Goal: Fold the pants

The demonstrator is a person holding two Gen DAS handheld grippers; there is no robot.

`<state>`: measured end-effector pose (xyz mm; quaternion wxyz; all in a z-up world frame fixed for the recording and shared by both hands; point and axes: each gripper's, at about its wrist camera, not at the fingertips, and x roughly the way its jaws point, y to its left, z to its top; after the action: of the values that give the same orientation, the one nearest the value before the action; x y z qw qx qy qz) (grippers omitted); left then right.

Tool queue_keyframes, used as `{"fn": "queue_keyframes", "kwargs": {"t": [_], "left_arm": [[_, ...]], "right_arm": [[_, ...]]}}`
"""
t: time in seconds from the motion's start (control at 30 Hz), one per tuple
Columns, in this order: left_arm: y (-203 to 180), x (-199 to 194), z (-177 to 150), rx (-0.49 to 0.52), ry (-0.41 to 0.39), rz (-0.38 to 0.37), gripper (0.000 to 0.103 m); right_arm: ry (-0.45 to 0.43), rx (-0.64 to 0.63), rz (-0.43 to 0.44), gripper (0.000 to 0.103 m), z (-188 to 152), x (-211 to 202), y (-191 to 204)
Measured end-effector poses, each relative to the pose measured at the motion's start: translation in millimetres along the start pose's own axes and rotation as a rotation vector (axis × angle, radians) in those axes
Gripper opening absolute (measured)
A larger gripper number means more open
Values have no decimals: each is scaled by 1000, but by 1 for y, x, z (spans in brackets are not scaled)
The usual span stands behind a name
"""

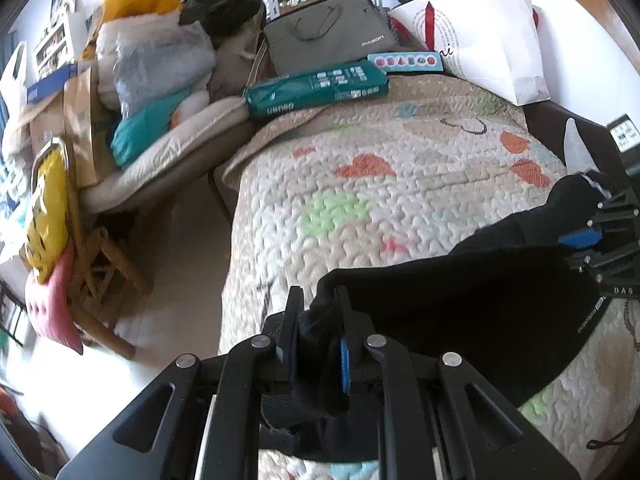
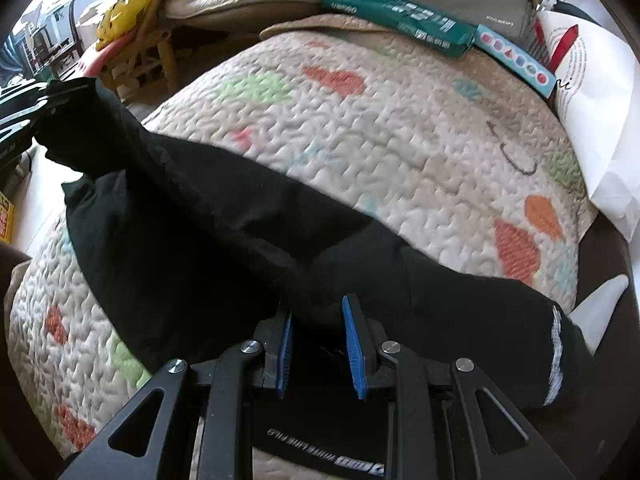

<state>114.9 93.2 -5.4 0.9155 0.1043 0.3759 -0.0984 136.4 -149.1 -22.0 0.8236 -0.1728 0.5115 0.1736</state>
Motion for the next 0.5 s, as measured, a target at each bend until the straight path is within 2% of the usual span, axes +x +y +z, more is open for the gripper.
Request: {"fn": "queue_keyframes", "kwargs": {"t": [0.1,0.17,0.27,0.4,0.5], "left_arm": [[1,3,-17,-6,33,11,15],[-1,3,-27,5,52,22,15],[-4,1,-42,33,73,43,15],[2,-1,-58,16,105,19,24],[10,-3,-66,21,119,43,27]], "right_arm": [[24,-10,16,25,-12,5,12],[36,-17,38,18,-19,7,19],[46,-31,46,18,-30,11,32],[51,-16,70,18,-40,15,37],[46,3,95,18,-48,15,36]]}}
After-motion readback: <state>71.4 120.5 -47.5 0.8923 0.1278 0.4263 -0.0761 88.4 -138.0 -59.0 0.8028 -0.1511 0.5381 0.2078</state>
